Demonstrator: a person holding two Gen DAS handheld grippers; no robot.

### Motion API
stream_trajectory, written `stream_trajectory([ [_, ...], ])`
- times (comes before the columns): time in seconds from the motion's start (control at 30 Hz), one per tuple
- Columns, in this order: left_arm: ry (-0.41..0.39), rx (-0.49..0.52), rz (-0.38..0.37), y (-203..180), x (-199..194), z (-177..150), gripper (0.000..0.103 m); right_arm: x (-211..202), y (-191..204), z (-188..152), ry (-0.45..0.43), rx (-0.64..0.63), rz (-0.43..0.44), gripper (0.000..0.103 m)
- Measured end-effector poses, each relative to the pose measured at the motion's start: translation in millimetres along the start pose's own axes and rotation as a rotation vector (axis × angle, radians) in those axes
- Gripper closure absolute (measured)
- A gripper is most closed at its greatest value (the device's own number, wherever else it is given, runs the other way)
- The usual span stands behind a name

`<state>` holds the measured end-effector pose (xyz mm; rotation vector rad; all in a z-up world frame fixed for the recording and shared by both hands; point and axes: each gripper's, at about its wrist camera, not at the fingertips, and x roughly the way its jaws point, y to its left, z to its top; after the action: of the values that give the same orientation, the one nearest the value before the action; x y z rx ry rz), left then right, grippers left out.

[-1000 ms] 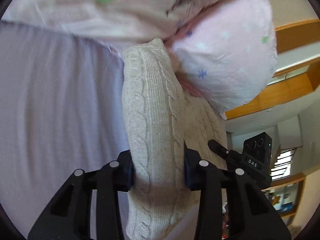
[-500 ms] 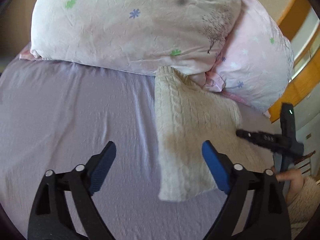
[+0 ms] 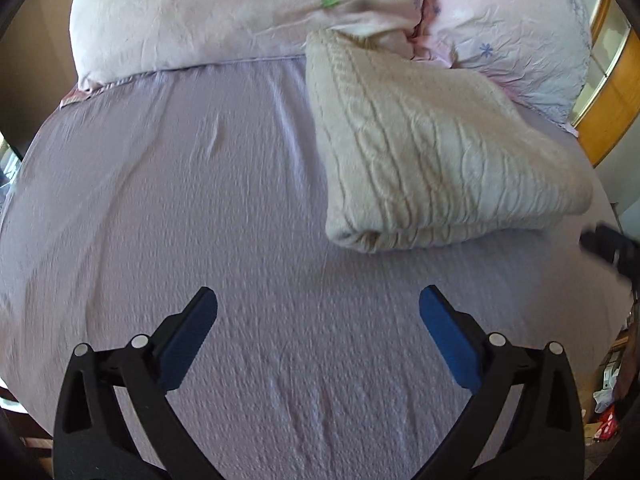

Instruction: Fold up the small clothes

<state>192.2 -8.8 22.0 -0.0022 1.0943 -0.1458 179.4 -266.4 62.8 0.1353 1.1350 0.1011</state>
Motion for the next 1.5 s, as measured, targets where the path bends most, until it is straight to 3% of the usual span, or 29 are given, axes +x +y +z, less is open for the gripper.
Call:
stream_trajectory([
  [0.1,0.026,-0.009,-0.012,-2,8,-7,0.002,18,11,-17,0.072,-0.007,0.002,0.003],
  [0.27,-0.01,0.029,0.026,-10,5,-23,0.002,18,32,-36,0.064,-0.089,-0.064,0.001],
  [0.37,-0.041,0.07,0.068,-16,5,-32,0.002,15,36,-41,0.029,-0.08,-0.095,0.001],
  [0.73,-0.165,0.067,0.07,-17,2,-43,0.002,18,37,-58,-0.117,-0.074,-0.098,0.001],
  [0.87,-0.173,0.068,0.07,-17,2,-43,0.002,15,37,-61,-0.159,-0.08,-0.094,0.001],
  [1.5,-0.175,0.068,0.069,-18,2,-43,0.002,15,37,-61,-0.163,-0.082,-0.093,0.001],
])
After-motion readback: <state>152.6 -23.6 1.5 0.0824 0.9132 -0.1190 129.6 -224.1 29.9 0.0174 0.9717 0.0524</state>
